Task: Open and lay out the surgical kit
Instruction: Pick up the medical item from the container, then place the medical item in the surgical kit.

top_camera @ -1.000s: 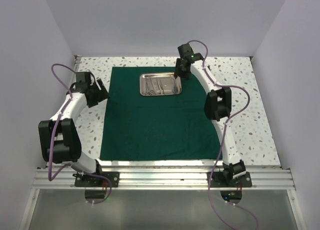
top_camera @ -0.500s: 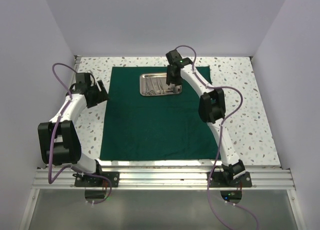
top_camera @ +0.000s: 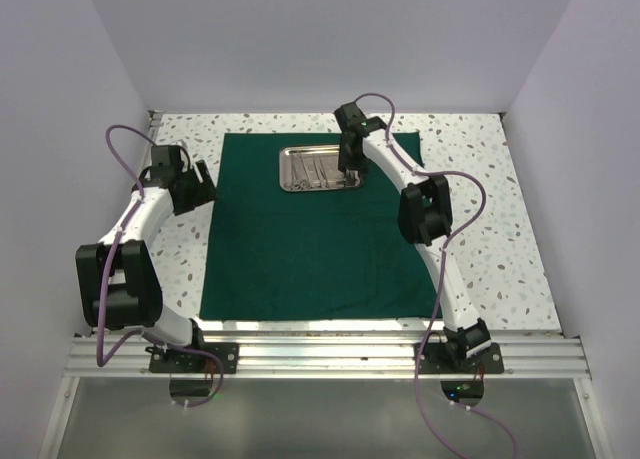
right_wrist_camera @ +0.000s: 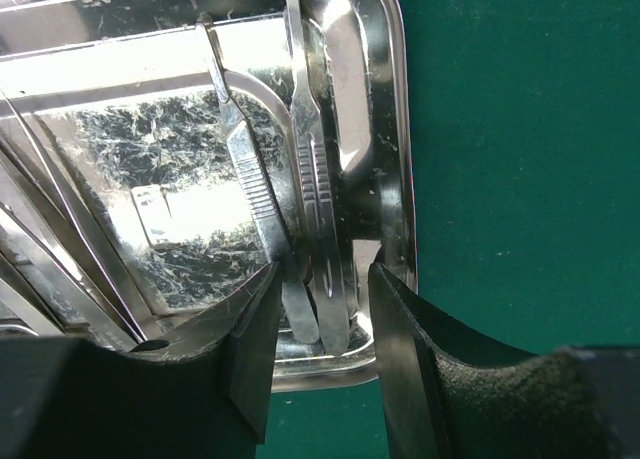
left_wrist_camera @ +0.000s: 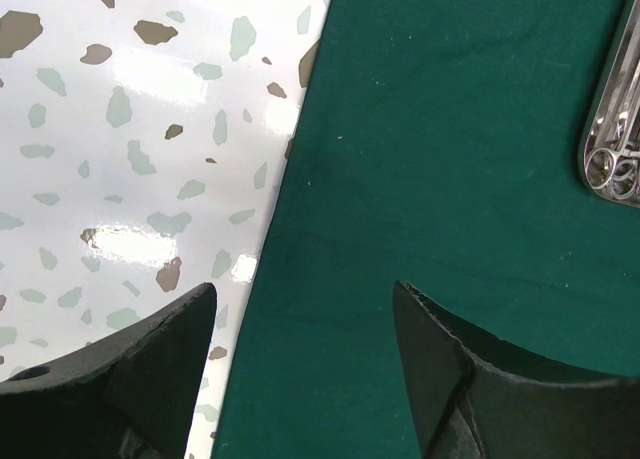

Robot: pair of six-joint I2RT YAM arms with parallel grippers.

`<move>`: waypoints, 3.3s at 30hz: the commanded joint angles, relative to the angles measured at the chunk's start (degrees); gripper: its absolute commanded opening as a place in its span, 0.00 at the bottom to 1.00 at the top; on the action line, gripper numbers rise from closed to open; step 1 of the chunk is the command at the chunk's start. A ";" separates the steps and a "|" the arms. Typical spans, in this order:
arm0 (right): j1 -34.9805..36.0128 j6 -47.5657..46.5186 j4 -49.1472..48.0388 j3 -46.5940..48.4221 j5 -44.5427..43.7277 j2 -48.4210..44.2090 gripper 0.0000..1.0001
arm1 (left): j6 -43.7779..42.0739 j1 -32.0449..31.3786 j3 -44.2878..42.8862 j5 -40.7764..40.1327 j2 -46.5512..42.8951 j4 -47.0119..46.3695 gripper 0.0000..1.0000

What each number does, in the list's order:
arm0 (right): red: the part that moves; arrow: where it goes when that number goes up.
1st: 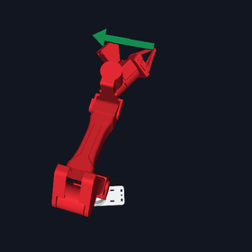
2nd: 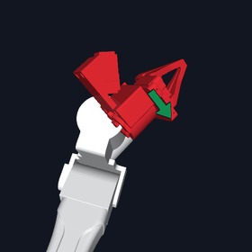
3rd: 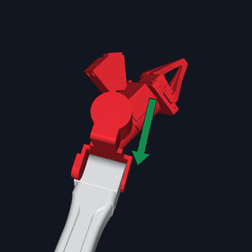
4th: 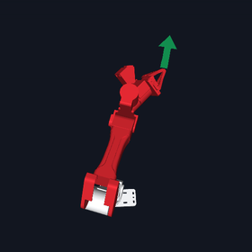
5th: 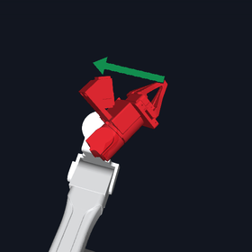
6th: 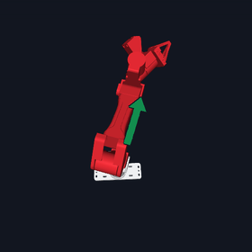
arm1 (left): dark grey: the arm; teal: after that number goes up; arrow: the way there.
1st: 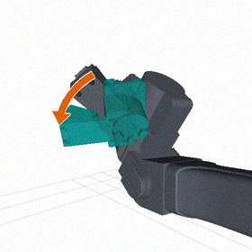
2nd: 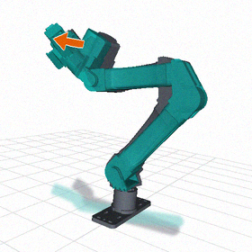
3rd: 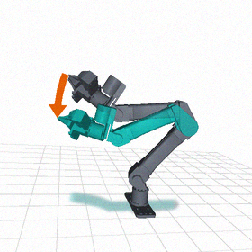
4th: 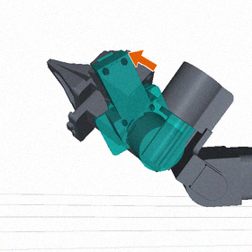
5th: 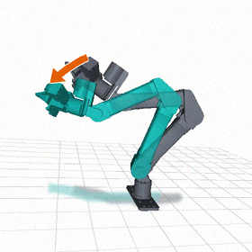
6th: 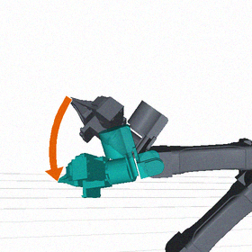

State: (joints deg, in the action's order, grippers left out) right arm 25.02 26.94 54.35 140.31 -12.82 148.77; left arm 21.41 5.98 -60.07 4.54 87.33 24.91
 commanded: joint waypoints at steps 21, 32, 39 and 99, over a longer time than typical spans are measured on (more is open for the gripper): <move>1.79 -2.51 6.30 -1.00 -4.14 5.13 0.01 | -1.72 0.44 -0.04 1.09 0.82 -0.47 0.74; 1.88 -2.24 6.03 -5.13 -4.93 3.11 0.37 | -1.81 0.53 0.83 0.65 -1.11 -0.47 0.74; 1.88 -1.98 5.24 -5.58 -3.27 4.07 0.12 | -1.81 0.44 0.57 0.12 -1.55 0.14 0.74; 2.93 7.08 -19.63 -94.43 5.79 -68.97 0.04 | 4.00 0.79 3.38 11.85 -15.09 0.13 1.00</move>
State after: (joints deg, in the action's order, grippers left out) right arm 27.73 33.47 38.22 46.81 -7.84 81.67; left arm 23.33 6.02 -57.84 8.95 71.90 26.35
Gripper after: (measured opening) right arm 0.153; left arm 0.994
